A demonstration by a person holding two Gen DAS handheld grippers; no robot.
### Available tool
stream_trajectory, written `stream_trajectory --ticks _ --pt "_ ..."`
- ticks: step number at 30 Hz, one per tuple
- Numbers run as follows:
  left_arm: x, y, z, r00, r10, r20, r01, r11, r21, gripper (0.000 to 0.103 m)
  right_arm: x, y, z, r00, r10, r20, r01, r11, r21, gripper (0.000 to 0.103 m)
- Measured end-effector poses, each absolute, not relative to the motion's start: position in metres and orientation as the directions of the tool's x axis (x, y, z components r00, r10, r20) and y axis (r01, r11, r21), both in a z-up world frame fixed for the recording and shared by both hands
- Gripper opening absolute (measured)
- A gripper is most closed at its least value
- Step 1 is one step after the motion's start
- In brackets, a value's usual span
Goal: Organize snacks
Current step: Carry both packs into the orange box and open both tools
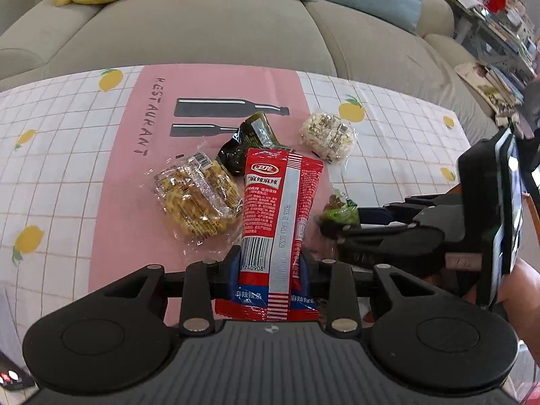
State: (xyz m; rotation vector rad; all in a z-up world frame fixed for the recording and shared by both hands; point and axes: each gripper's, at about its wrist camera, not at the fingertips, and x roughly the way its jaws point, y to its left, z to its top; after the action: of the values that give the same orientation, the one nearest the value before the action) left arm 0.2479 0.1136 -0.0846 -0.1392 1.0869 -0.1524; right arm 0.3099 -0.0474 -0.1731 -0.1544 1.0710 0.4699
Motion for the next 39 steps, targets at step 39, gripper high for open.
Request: stream_trajectory --ticks 39 --pt "0.201 -0.158 -0.047 0.339 -0.334 -0.880 0.755 0.654 0.043 0.037 0.152 -0.325 -0.054 0.527 0.210 -0.823 -0.019 0.972 0.236 0.034"
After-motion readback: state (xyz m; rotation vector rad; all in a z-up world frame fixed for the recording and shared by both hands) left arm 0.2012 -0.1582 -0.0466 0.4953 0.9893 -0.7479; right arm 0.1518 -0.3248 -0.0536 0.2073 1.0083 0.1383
